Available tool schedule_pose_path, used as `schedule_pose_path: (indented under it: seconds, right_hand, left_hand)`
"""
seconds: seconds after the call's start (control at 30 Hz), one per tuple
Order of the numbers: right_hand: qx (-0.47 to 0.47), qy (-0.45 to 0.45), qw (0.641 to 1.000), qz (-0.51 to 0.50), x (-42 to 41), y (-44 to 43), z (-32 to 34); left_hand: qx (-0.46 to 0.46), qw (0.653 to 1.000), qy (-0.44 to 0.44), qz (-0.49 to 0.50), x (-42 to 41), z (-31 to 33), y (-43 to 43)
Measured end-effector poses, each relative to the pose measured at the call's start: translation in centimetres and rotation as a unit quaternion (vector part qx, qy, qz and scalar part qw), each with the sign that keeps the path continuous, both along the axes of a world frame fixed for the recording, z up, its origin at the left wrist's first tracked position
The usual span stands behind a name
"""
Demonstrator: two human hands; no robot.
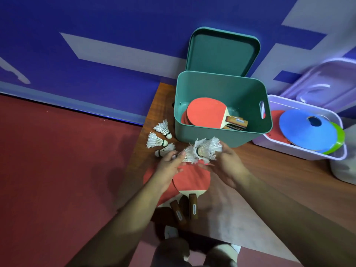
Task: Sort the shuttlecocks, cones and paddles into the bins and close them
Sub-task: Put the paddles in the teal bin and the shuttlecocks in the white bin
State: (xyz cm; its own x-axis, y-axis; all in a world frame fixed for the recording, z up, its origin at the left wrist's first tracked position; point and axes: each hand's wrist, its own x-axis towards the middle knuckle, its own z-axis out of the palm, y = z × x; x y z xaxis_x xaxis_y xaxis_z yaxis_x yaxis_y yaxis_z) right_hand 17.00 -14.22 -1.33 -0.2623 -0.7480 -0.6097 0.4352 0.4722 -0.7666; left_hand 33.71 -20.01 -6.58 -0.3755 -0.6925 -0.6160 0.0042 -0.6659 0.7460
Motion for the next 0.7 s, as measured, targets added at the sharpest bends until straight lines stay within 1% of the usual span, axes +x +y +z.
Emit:
schedule_pose_path:
  seconds: [0.03, 0.1, 0.17, 0.23, 0.33, 0.4, 0.47, 0.5, 0.53, 0.57, 0.63, 0.67, 0.7]
  right_hand:
    - [0.017, -0.021, 1.0, -0.005, -0.6, 0.4, -0.2]
    - [0.047, -0.069, 0.996, -0.023, -1.6, 1.4, -0.8]
    - [0.052, -0.141, 0.988, -0.047, -2.2, 2.4, -1.6]
    - [0.048, -0.187, 0.98, -0.058, -2.6, 3.1, -2.1]
    - [0.059, -0.18, 0.98, -0.054, -2.9, 3.7, -2.6]
    - [0.078, -0.139, 0.985, -0.058, -2.8, 3.9, -2.6]
    - [0.092, -0.108, 0.988, -0.069, -2.6, 4.0, -2.6]
    - [0.09, -0.109, 0.987, -0.069, -2.6, 3.9, -2.7]
    - [0.087, -0.123, 0.986, -0.07, -2.5, 3.9, -2.6]
    - [0.083, -0.147, 0.983, -0.074, -2.5, 3.9, -2.7]
    - [0.063, -0.207, 0.972, -0.091, -2.4, 3.9, -2.7]
    - [0.051, -0.227, 0.968, -0.094, -2.5, 3.8, -2.6]
    - [0.043, -0.234, 0.967, -0.095, -2.5, 3.7, -2.7]
  left_hand:
    - [-0.017, 1.0, -0.019, -0.015, -0.4, -0.2, 0.0]
    - [-0.017, 1.0, 0.0, -0.026, -1.0, -0.4, 0.0]
    - [-0.006, 0.999, 0.031, -0.035, -1.4, -0.6, -0.3]
    - [-0.021, 0.997, 0.014, -0.07, -1.7, -0.9, -0.6]
    - [-0.038, 0.991, -0.05, -0.117, -1.9, -1.2, -0.9]
    - [-0.04, 0.989, -0.071, -0.127, -2.2, -1.0, -0.9]
    - [-0.023, 0.988, -0.047, -0.146, -2.2, -0.6, -0.7]
    - [-0.011, 0.988, -0.025, -0.151, -2.4, -0.6, -0.4]
    - [-0.005, 0.987, -0.02, -0.161, -2.5, -0.4, -0.2]
    - [-0.018, 0.983, -0.038, -0.179, -2.7, -0.3, -0.1]
    - [-0.088, 0.962, -0.122, -0.226, -2.7, 0.1, -0.4]
    - [-0.13, 0.953, -0.15, -0.23, -2.7, 0.2, -0.9]
    - [-0.17, 0.95, -0.154, -0.211, -2.5, -0.1, -1.5]
